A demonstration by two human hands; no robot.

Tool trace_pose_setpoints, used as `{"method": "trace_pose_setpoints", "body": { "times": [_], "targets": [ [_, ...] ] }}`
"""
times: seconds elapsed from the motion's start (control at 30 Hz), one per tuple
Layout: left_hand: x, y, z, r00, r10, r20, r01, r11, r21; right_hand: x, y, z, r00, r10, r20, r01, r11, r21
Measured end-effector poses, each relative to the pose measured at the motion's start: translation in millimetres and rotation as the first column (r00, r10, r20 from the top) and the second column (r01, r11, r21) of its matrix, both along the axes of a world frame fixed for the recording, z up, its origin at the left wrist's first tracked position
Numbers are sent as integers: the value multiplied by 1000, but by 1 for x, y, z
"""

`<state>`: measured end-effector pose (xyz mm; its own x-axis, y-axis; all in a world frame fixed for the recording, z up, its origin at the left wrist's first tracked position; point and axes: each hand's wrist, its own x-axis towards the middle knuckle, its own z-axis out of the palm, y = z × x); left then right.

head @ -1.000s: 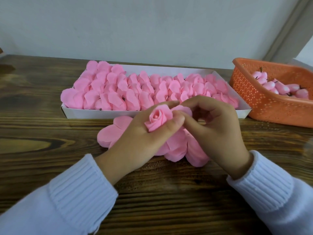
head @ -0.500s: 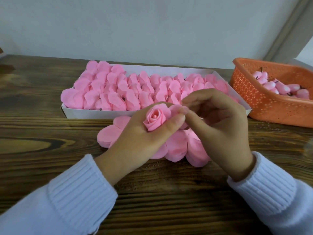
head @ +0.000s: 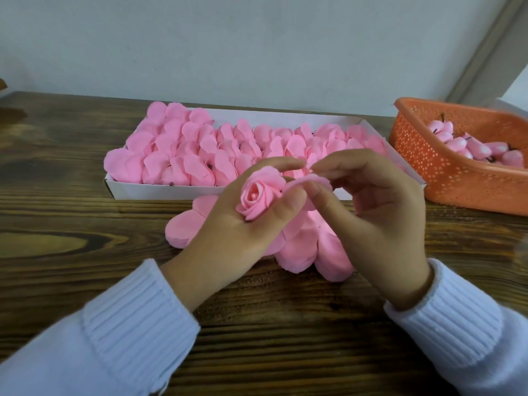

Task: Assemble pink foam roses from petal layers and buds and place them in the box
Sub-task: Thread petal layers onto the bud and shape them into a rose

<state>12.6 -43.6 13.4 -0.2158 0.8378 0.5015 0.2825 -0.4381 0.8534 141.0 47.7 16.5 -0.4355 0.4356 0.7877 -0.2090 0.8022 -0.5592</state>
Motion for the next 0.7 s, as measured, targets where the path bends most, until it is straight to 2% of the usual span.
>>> {"method": "trace_pose_setpoints", "body": {
  "times": [0.13, 0.5, 0.6, 0.7],
  "targets": [
    [2, -1, 0, 995, -27, -99, 28, 1000, 2, 0, -1, 1, 999, -24, -42, 23, 1000, -11],
    [1, -2, -4, 984, 28, -178, -20, 999, 45, 1, 0, 1, 996, -75, -41, 71, 995, -73],
    [1, -2, -3, 987, 1, -163, 1, 1000, 12, 2, -1, 1, 997, -65, -42, 64, 997, -41],
    [0, 0, -5, 995, -58, -82, 56, 998, -26, 2, -5, 1, 1000, -23, -13, 24, 999, 41]
  ]
}}
